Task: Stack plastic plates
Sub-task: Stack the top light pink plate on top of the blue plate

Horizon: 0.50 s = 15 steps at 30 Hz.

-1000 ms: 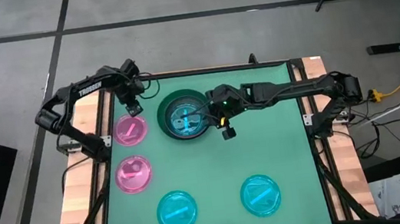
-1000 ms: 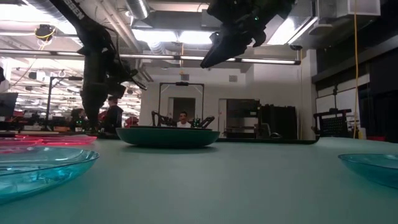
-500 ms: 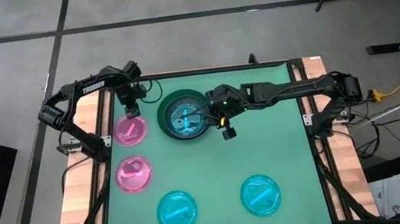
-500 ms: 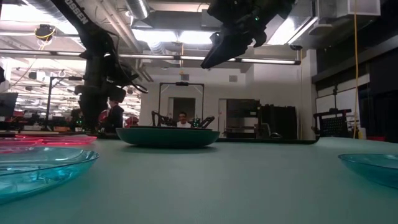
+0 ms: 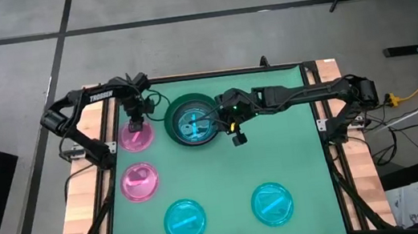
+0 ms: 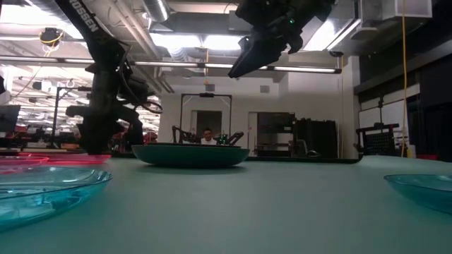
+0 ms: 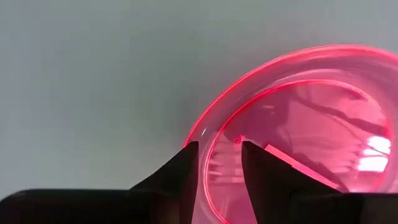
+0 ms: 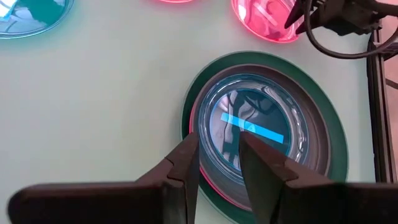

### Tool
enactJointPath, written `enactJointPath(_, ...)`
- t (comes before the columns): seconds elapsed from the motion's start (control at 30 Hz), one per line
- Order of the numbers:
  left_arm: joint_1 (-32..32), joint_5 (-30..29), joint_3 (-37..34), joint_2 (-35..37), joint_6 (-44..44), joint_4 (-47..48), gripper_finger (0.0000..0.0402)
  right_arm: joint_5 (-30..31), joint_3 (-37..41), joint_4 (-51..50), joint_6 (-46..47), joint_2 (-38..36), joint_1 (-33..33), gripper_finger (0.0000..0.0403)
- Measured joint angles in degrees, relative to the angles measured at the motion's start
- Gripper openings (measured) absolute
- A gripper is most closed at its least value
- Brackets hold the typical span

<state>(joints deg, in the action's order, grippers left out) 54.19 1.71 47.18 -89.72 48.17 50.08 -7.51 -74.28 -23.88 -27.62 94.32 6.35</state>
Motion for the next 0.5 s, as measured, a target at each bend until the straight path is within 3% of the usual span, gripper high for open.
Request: enactJointPath(0.5,-2.5,-1.0,0.2,1.3,-1.1,-0.7,0.0116,0.0,0.0,0.0,0.0,0.0,0.0,0.0101)
